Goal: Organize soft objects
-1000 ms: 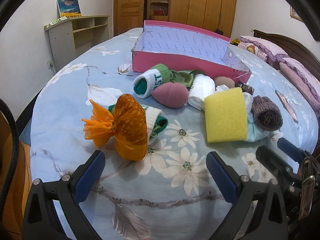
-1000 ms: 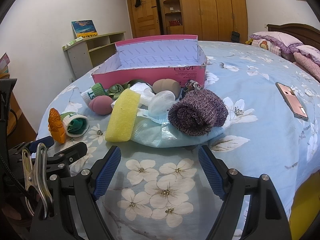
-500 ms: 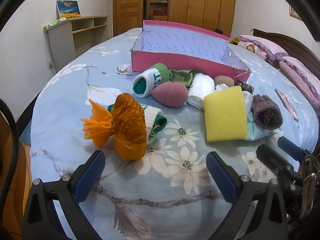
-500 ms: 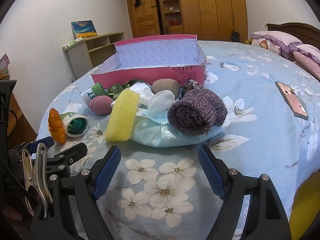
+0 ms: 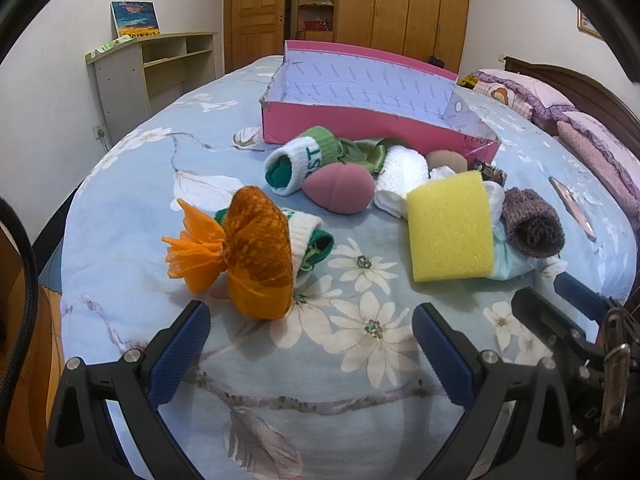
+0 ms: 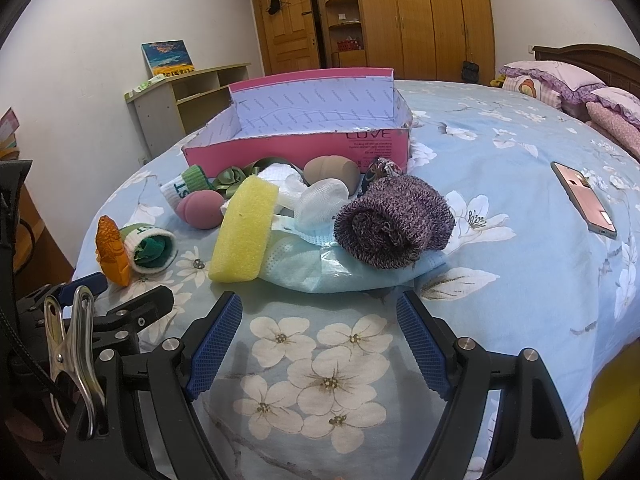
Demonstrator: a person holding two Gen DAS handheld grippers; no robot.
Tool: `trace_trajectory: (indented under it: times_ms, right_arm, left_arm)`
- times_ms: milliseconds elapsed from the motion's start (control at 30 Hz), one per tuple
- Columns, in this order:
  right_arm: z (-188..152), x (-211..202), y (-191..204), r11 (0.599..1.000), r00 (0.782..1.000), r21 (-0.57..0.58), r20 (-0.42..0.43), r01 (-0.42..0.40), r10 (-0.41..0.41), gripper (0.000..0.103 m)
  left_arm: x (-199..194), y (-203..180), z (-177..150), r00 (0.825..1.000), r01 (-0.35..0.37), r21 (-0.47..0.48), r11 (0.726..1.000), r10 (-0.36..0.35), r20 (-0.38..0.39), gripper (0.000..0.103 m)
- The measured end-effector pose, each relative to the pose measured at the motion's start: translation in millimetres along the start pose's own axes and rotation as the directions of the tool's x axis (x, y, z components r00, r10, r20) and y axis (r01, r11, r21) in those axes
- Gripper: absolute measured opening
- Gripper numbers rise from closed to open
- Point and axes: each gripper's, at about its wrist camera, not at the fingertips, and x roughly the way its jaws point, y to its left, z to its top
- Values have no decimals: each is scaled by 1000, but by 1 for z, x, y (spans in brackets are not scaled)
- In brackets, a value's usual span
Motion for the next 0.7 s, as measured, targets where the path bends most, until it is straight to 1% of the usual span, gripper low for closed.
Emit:
trace_trajectory:
  times_ms: [300, 400, 500, 600, 667, 700]
  right_arm:
    - [-2, -3, -2, 1000, 1000, -3, 6, -2, 2, 82]
    - [-2, -4, -4, 1000, 1000, 4, 8, -4, 4, 82]
    - [-2, -3, -8, 1000, 1000, 14, 5, -3, 3, 82]
    - [-2, -1, -10, 1000, 1000, 22, 0, -3, 3, 82]
    - [-2, -1, -12, 1000, 1000, 26, -2, -7, 7, 82]
    - [-2, 0, -12, 1000, 1000, 26, -4, -9, 9, 82]
  left_arm:
    - [-4, 19, 9, 999, -12, -18, 1000, 12, 29, 103]
    - [1, 23, 14, 1000, -18, -12, 1000, 18, 24, 103]
    - [8, 29, 20, 1000, -5, -35, 999, 6, 13, 102]
    - [17, 33, 24, 1000, 12, -50, 999, -12, -4, 98]
    - [22, 37, 24, 1000, 12, -62, 998, -13, -26, 92]
    - [23, 40, 23, 999, 13, -70, 997, -16, -34, 91]
